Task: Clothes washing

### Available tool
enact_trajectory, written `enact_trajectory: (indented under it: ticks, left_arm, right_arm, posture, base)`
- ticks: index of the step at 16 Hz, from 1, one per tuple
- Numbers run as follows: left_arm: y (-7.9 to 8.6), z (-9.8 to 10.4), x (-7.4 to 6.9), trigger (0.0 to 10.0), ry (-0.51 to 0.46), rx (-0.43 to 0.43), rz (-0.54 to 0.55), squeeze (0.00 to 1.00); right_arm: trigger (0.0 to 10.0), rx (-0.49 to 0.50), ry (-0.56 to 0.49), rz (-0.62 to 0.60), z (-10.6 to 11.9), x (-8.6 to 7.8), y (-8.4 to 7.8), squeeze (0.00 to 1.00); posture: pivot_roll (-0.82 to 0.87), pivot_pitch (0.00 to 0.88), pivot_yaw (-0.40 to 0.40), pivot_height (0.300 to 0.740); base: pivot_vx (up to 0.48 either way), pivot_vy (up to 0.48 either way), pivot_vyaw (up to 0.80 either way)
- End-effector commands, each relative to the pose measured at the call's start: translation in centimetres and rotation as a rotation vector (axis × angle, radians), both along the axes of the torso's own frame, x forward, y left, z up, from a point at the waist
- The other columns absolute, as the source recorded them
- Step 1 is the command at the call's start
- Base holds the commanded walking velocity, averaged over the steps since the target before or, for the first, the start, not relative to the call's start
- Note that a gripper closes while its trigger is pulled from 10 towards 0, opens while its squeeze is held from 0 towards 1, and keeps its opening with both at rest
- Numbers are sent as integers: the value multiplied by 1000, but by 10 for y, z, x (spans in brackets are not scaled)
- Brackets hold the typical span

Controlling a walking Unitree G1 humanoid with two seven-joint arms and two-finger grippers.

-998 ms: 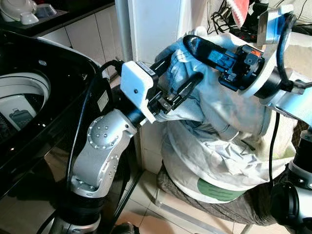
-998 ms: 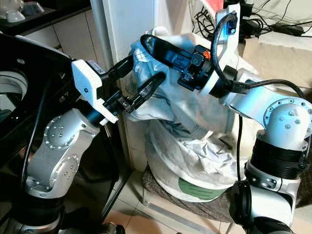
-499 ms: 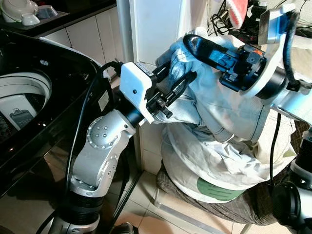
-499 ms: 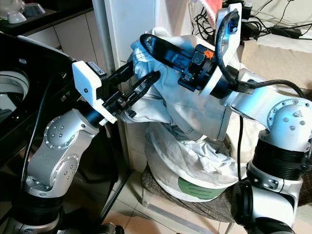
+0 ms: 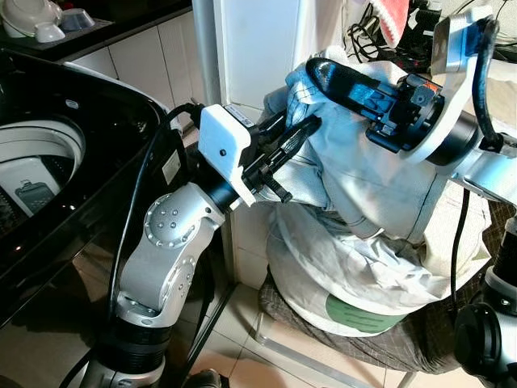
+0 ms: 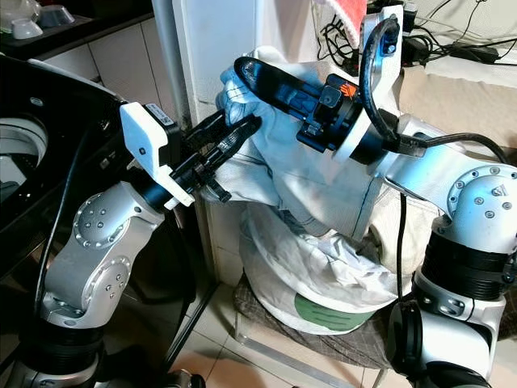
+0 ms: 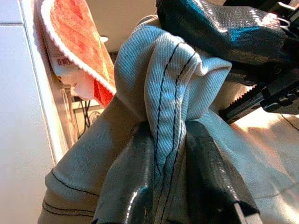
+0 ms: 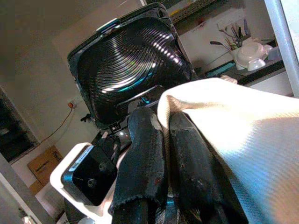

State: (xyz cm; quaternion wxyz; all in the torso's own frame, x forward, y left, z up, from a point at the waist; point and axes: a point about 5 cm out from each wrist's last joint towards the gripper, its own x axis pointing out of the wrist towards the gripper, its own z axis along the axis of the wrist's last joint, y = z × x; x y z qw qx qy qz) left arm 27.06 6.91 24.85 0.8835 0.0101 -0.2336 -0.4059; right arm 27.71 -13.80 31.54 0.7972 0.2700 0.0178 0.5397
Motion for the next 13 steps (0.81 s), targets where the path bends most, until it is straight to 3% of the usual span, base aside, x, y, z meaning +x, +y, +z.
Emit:
enact_trajectory:
  ticks: [1,7,8,9,10,11,13]
  left_arm:
    - [0,-7,2,0,43,24,4,0]
    - [12,-7,10,0,59,18,102,0]
    - [16,-7,13,0,61,8,130,0]
    - [21,-5,16,0,57,0,170,0]
    - [24,-4,17,0,54,-3,189,0]
    - [34,1,22,0,38,-14,252,0]
    - [55,14,30,0,-10,-10,354,0]
  right_arm:
    - [0,13,-75,60,11,-11,7,0]
    - [0,8,-76,38,13,-10,10,0]
    - [510,12,-77,33,14,-10,10,0]
    - [3765,19,-81,29,15,-10,10,565]
    - [7686,21,-81,23,16,-9,9,929]
    - [10000,39,-72,16,16,-7,6,1000]
    - [10000,55,-95,24,18,-10,6,1000]
  posture:
    - [-42,3,-12,740]
    - [-40,4,-12,740]
    - [-40,3,-12,740]
    - [-39,3,-12,740]
    - [-38,2,-12,740]
    - [-36,0,-12,740]
    - [-35,0,-3,740]
  base:
    - [0,0,0]
    - [0,0,0]
    - [0,0,0]
    - [0,0,0]
    - [0,0,0]
    - [0,0,0]
    - [0,0,0]
